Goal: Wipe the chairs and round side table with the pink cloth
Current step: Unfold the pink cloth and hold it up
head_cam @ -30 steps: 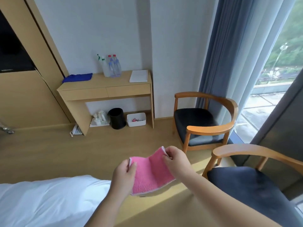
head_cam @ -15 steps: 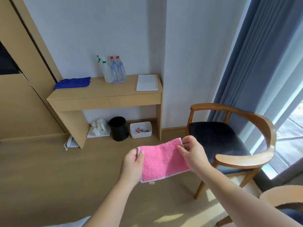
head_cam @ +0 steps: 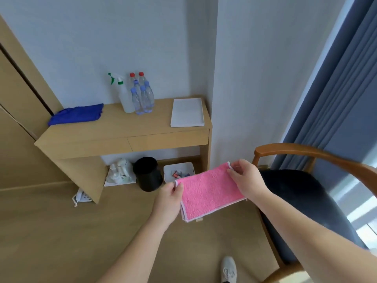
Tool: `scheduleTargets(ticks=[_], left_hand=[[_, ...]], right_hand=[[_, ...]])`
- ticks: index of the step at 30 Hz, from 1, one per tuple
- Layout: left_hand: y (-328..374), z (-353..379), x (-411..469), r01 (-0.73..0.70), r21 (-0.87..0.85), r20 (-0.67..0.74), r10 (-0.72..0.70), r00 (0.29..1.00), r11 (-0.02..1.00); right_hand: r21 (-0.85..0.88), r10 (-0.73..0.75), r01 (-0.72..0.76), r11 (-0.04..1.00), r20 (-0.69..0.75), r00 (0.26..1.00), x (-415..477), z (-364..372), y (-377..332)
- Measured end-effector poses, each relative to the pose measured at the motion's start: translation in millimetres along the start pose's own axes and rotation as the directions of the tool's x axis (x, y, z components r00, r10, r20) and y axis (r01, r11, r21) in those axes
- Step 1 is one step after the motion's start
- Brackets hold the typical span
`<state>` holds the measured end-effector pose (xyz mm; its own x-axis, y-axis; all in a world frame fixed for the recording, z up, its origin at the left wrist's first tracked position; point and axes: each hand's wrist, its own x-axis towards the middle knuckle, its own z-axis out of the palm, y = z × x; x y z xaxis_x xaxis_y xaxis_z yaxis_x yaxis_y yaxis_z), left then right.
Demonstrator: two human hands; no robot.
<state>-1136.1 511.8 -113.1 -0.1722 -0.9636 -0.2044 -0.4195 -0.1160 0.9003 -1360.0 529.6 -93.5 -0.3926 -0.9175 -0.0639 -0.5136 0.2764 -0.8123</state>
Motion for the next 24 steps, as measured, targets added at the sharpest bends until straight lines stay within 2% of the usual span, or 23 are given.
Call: scheduleTargets(ticks=[6, 11, 18, 24], left_hand=[[48, 31, 112, 0.165, -0.158, 0.016, -0.164, 0.986, 0.974], [80, 52, 185, 0.242, -0.214, -0.005, -0.249, 0.969, 0.946], [95, 60, 284, 0.261, -0.255, 0.023, -0.264, 0.964, 0.931], [86, 55, 384, 0.317, -0.311, 0.059, -0.315, 0.947, 0.896]], right_hand=[[-0.069, -0.047, 0.057, 0.996, 0.133, 0.990, 156, -14, -2], [-0.109, -0.130, 0.155, 0.982, 0.205, 0.970, 267, -23, -22], [-0.150, -0.201, 0.247, 0.957, 0.268, 0.942, 387, 2, -49], [-0.275, -0.200, 0.287, 0.917, 0.305, 0.931, 489, 46, -60]])
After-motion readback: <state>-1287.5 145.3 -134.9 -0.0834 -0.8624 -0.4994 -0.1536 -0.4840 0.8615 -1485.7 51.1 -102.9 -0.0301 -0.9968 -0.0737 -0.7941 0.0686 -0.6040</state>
